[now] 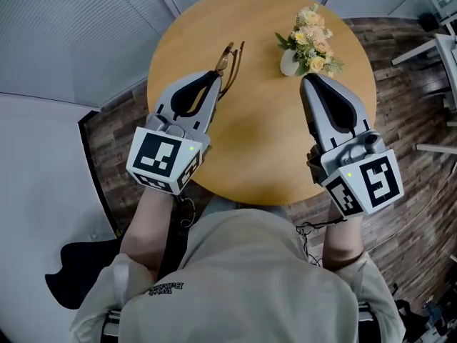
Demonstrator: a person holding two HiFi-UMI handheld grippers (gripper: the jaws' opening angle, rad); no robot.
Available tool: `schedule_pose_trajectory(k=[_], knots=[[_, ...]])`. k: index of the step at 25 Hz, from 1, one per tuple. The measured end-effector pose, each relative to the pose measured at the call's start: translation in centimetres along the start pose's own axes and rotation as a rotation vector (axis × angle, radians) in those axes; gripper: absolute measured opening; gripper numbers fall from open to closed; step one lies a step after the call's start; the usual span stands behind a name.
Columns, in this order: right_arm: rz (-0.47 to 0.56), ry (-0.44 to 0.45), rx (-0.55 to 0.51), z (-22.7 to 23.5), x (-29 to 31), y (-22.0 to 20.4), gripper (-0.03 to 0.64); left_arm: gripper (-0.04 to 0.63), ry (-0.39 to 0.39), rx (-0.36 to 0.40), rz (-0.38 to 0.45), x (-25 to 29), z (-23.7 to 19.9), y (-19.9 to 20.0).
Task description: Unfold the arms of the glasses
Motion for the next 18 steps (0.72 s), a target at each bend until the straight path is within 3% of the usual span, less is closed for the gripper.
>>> schedule_pose_trajectory(k=[7, 18], knots=[[0.069, -0.001, -0.033, -1.9, -2.0, 1.9, 0.04, 0.041, 0.014, -0.064, 0.086, -3.9, 0.4, 2.6], [0.06, 0.022, -0.074, -5.1, -4.3, 1.7, 0.04, 0.041, 0.016, -0.106, 0.136, -9.2, 1.7, 4.1]])
Point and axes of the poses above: the fingertips, and each gripper's own axes: x forward along the fingers, z to its right, y out of its top, the point moved 2 cm from there along -x, backward along the fingers, and after that the axes turned 15 degrees about x, right-handed, at the moved point
